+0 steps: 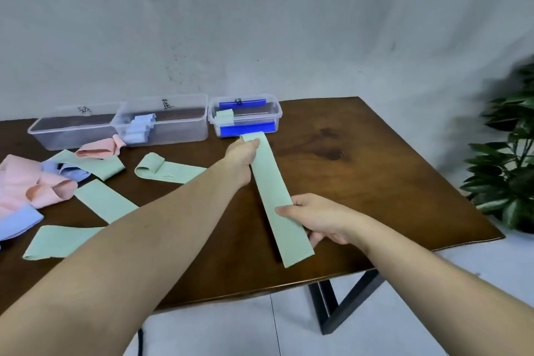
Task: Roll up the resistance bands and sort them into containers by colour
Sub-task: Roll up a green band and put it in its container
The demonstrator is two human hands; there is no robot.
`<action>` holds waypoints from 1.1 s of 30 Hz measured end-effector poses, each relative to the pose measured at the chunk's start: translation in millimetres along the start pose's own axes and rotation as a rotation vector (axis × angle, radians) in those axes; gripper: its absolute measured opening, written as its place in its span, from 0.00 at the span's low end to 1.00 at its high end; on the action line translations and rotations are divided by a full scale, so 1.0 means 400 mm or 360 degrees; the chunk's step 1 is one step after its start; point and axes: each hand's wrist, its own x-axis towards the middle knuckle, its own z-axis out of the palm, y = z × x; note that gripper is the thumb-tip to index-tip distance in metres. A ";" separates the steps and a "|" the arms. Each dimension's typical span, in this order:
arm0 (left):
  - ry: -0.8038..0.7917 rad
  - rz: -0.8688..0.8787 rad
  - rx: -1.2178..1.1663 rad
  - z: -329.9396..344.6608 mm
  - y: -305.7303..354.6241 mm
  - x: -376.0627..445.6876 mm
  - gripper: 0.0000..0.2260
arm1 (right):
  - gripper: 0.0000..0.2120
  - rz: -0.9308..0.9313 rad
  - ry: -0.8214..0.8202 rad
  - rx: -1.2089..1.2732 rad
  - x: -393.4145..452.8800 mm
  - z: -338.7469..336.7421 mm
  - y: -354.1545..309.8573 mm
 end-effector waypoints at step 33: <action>-0.0705 0.1437 0.1479 -0.194 -0.283 -0.198 0.08 | 0.14 -0.1360 0.0549 -0.1122 0.011 -0.066 0.245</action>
